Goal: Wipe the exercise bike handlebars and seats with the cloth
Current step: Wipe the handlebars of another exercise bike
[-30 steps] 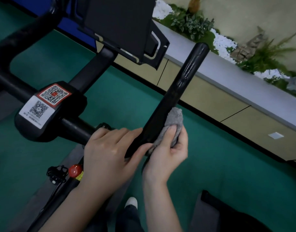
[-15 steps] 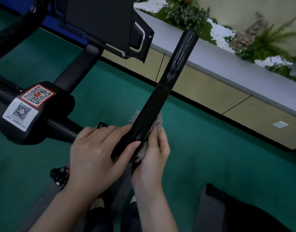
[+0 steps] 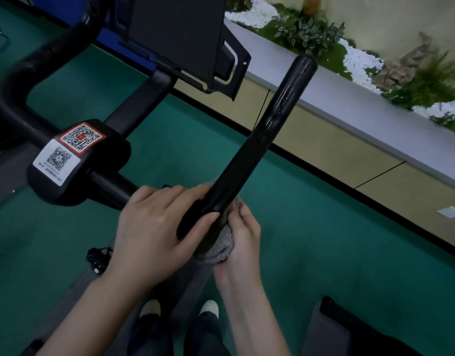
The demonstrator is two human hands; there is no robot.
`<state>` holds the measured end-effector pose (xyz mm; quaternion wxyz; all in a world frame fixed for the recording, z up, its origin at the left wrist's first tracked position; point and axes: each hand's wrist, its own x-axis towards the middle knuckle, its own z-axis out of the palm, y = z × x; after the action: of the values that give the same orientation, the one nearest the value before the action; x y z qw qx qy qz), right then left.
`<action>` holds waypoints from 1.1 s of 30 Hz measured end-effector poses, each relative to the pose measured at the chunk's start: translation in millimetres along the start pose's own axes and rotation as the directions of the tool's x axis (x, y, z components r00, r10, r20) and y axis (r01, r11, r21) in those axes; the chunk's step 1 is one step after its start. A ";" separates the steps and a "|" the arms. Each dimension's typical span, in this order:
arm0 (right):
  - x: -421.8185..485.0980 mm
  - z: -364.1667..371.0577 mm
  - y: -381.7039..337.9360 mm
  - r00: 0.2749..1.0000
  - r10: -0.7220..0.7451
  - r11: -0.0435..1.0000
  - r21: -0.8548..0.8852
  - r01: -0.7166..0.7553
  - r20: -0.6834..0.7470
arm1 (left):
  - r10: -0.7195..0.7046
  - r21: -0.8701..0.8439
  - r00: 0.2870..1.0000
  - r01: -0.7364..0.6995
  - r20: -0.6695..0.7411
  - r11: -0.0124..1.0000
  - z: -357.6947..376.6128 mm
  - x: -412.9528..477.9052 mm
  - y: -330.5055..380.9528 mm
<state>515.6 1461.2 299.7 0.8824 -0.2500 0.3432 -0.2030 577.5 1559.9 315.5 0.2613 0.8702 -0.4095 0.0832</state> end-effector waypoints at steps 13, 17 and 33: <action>33.8 6.5 -35.9 0.986 -0.167 0.986 -0.033 0.166 -0.010 | -0.098 0.089 0.993 0.093 0.059 0.992 -5.9 10.6 13.5; 34.2 7.3 -19.3 0.886 -0.447 0.887 -0.190 0.421 -0.124 | -0.153 0.055 0.986 0.150 0.059 0.987 -2.1 26.7 24.3; 57.2 5.8 -54.3 0.402 -0.824 0.046 -0.661 0.749 0.398 | -0.151 -0.223 0.978 0.181 0.143 0.958 11.6 46.6 19.2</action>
<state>548.6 1389.6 306.1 0.4047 -0.7329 0.2369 -0.4928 592.5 1512.6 329.8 0.3422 0.8680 -0.3574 -0.0426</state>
